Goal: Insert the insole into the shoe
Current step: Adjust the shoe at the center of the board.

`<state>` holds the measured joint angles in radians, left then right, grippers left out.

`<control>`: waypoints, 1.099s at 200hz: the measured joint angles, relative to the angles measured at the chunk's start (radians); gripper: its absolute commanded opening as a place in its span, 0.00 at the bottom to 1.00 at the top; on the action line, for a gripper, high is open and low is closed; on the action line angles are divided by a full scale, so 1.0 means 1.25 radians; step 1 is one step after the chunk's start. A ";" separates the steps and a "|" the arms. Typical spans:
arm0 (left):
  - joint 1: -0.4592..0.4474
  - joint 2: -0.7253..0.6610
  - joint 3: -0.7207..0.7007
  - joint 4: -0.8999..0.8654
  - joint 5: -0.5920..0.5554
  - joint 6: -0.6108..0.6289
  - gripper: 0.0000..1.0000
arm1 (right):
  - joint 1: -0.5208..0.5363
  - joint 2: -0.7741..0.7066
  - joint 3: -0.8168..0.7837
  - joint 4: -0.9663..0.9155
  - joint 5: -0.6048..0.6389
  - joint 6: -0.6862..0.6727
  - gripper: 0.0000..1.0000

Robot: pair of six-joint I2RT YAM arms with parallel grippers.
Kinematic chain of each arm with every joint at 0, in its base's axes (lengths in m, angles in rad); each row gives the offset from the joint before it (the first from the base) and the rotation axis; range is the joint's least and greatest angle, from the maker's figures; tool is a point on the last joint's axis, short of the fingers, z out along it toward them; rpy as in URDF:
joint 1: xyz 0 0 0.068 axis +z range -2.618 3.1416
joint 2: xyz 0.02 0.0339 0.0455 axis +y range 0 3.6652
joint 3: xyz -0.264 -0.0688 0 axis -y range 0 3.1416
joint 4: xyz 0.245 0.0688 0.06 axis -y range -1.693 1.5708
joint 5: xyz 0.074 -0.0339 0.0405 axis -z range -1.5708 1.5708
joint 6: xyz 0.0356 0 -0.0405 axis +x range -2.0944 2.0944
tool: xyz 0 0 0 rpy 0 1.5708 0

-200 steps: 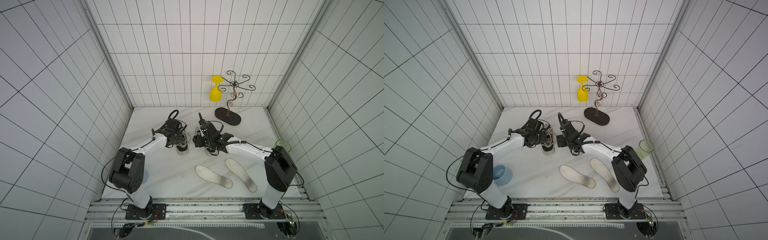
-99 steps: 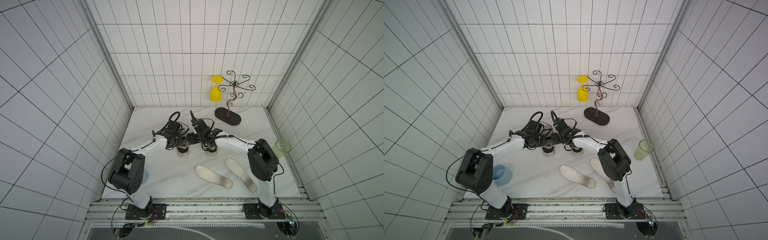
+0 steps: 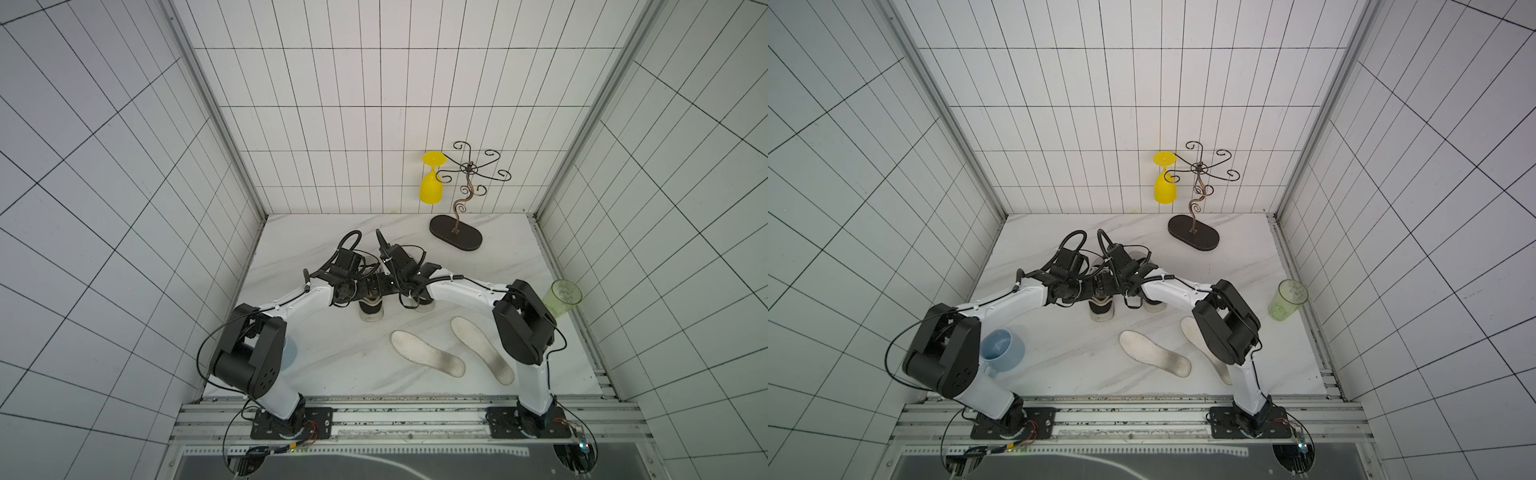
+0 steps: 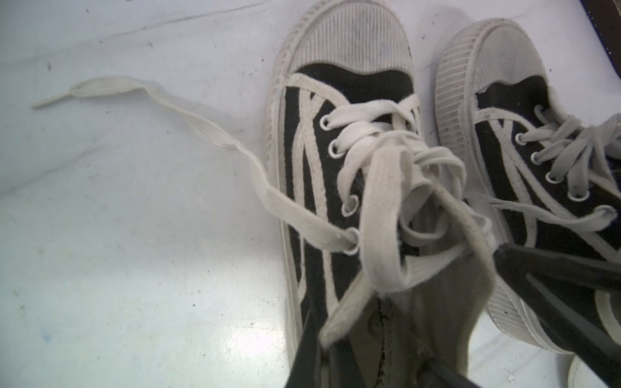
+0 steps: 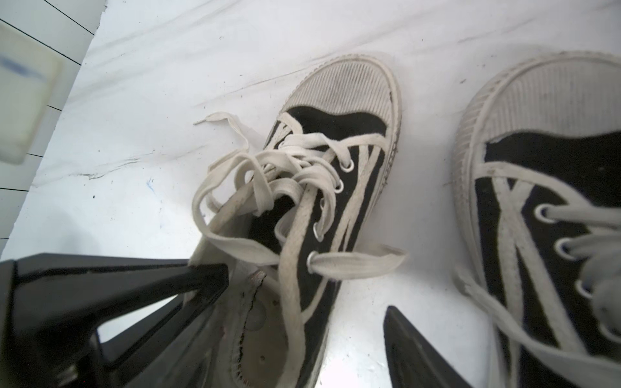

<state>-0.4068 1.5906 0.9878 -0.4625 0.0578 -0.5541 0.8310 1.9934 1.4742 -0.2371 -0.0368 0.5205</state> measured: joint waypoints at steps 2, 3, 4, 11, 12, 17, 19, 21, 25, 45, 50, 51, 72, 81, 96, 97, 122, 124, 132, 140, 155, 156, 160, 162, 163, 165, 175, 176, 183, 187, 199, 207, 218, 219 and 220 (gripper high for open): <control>0.000 0.000 0.000 0.001 0.000 -0.001 0.00 | 0.001 0.000 -0.002 0.000 0.001 0.002 0.68; 0.000 0.000 0.000 0.001 0.000 -0.002 0.00 | 0.001 0.000 -0.002 0.000 0.001 0.002 0.67; 0.000 0.000 0.000 0.001 0.000 -0.002 0.00 | 0.001 0.000 -0.003 0.000 0.002 0.004 0.66; 0.000 0.000 0.000 0.004 0.000 -0.006 0.00 | 0.001 0.000 -0.007 -0.001 0.003 0.012 0.58; 0.000 0.000 0.000 0.004 0.000 -0.006 0.00 | 0.001 0.000 -0.008 -0.001 0.004 0.016 0.57; 0.000 0.000 0.000 0.007 0.000 -0.008 0.00 | 0.001 0.001 -0.011 -0.001 0.005 0.018 0.51; 0.000 0.000 0.000 0.008 0.000 -0.009 0.00 | 0.001 0.001 -0.012 -0.001 0.006 0.023 0.49; 0.000 0.000 0.000 0.009 0.000 -0.009 0.00 | 0.001 0.001 -0.013 -0.002 0.007 0.025 0.48; 0.000 0.000 0.000 0.010 0.000 -0.009 0.00 | 0.000 0.002 -0.014 -0.003 0.008 0.029 0.46; 0.000 0.000 0.000 0.017 0.002 -0.008 0.00 | -0.007 0.008 -0.016 -0.004 0.013 0.045 0.41; 0.000 0.000 0.000 0.018 0.002 -0.008 0.00 | -0.012 0.009 -0.016 -0.004 0.014 0.049 0.40; 0.000 0.000 -0.001 0.019 0.002 -0.007 0.00 | -0.013 0.009 -0.016 -0.004 0.015 0.051 0.39; 0.000 -0.011 -0.018 0.029 -0.011 -0.002 0.00 | -0.047 0.005 -0.037 0.002 0.018 0.073 0.28; 0.002 -0.023 -0.033 0.035 -0.013 -0.002 0.00 | -0.065 -0.002 -0.060 0.010 0.017 0.079 0.24; 0.005 -0.049 -0.072 0.069 0.007 -0.005 0.00 | -0.092 -0.020 -0.111 0.036 -0.009 0.089 0.15; 0.005 -0.051 -0.074 0.071 0.009 -0.005 0.00 | -0.093 -0.022 -0.116 0.039 -0.013 0.090 0.15; 0.029 -0.080 -0.147 0.142 0.061 -0.023 0.00 | -0.096 -0.042 -0.173 0.099 -0.070 0.095 0.07; 0.031 -0.081 -0.152 0.146 0.063 -0.025 0.00 | -0.096 -0.043 -0.178 0.107 -0.074 0.095 0.07; 0.039 -0.083 -0.172 0.164 0.073 -0.032 0.00 | -0.096 -0.048 -0.197 0.133 -0.089 0.095 0.08; 0.045 -0.085 -0.190 0.182 0.081 -0.040 0.00 | -0.096 -0.051 -0.213 0.156 -0.100 0.096 0.08; 0.052 -0.095 -0.213 0.211 0.089 -0.052 0.00 | -0.097 -0.054 -0.230 0.182 -0.112 0.095 0.06; 0.053 -0.095 -0.215 0.212 0.089 -0.052 0.00 | -0.097 -0.055 -0.231 0.184 -0.113 0.096 0.06; 0.054 -0.099 -0.219 0.218 0.090 -0.054 0.00 | -0.097 -0.056 -0.234 0.187 -0.115 0.096 0.05; 0.055 -0.101 -0.223 0.221 0.092 -0.055 0.01 | -0.098 -0.057 -0.235 0.189 -0.117 0.096 0.05; 0.055 -0.102 -0.224 0.222 0.093 -0.056 0.01 | -0.098 -0.057 -0.236 0.191 -0.117 0.095 0.05; 0.056 -0.103 -0.226 0.225 0.093 -0.056 0.01 | -0.098 -0.058 -0.237 0.192 -0.118 0.095 0.04; 0.060 -0.109 -0.237 0.237 0.101 -0.060 0.02 | -0.099 -0.062 -0.241 0.200 -0.126 0.095 0.02; 0.060 -0.109 -0.238 0.237 0.102 -0.060 0.03 | -0.099 -0.063 -0.242 0.201 -0.127 0.095 0.02; 0.063 -0.107 -0.239 0.240 0.107 -0.060 0.06 | -0.099 -0.064 -0.243 0.204 -0.132 0.095 0.01; 0.065 -0.106 -0.239 0.242 0.110 -0.060 0.09 | -0.100 -0.065 -0.243 0.205 -0.133 0.094 0.00; 0.065 -0.099 -0.234 0.238 0.114 -0.061 0.21 | -0.103 -0.065 -0.243 0.206 -0.140 0.093 0.00; 0.064 -0.096 -0.224 0.224 0.112 -0.057 0.30 | -0.107 -0.066 -0.243 0.206 -0.146 0.088 0.01; 0.053 -0.097 -0.204 0.190 0.100 -0.052 0.38 | -0.112 -0.069 -0.243 0.205 -0.149 0.081 0.02; 0.052 -0.097 -0.202 0.187 0.098 -0.053 0.38 | -0.113 -0.069 -0.243 0.205 -0.150 0.081 0.02; 0.052 -0.097 -0.201 0.184 0.097 -0.052 0.39 | -0.113 -0.069 -0.243 0.205 -0.150 0.081 0.02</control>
<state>-0.3424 1.4693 0.7372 -0.2325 0.1795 -0.6186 0.6899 1.9068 1.1706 0.0189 -0.2241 0.6212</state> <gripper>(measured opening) 0.306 0.048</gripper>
